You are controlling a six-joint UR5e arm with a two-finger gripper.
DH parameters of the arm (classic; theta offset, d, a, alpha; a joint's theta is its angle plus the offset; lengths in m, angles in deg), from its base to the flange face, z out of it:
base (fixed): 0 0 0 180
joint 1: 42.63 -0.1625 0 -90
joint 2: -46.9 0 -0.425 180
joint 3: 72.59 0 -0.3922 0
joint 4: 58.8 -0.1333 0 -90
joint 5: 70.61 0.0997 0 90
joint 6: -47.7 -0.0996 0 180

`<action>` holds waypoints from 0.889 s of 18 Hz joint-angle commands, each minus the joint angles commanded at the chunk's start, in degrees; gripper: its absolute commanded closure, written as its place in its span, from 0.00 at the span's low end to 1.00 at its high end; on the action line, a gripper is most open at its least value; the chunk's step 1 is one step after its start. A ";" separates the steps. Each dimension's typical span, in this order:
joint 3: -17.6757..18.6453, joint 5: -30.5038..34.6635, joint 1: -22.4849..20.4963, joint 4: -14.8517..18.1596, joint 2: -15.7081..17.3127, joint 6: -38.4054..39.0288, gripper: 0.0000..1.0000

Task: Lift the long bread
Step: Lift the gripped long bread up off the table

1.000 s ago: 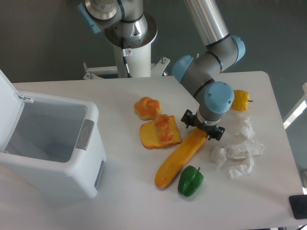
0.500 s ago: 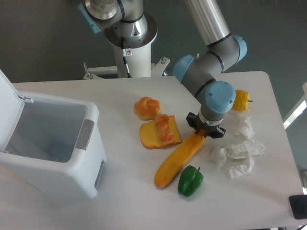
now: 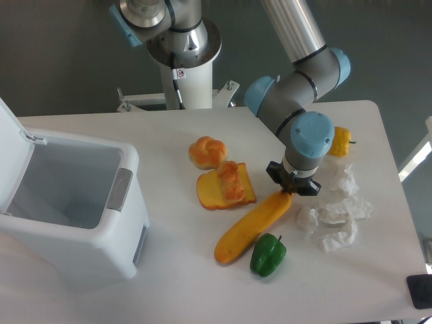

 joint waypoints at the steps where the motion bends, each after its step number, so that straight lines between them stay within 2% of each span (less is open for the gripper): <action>1: -1.58 -0.26 -0.09 1.66 0.70 0.00 0.96; 3: -5.00 -0.26 0.00 5.18 1.41 -0.52 1.00; 6: -8.44 -0.44 0.17 8.70 3.07 -3.33 1.00; 9: -8.80 -1.31 -0.18 9.15 3.52 -7.37 1.00; 12: -9.85 -2.72 -0.53 9.24 5.63 -8.53 1.00; 14: -12.56 -2.99 -0.44 11.51 5.37 -8.53 1.00; 16: -16.69 -2.90 -0.44 14.94 3.36 -8.79 1.00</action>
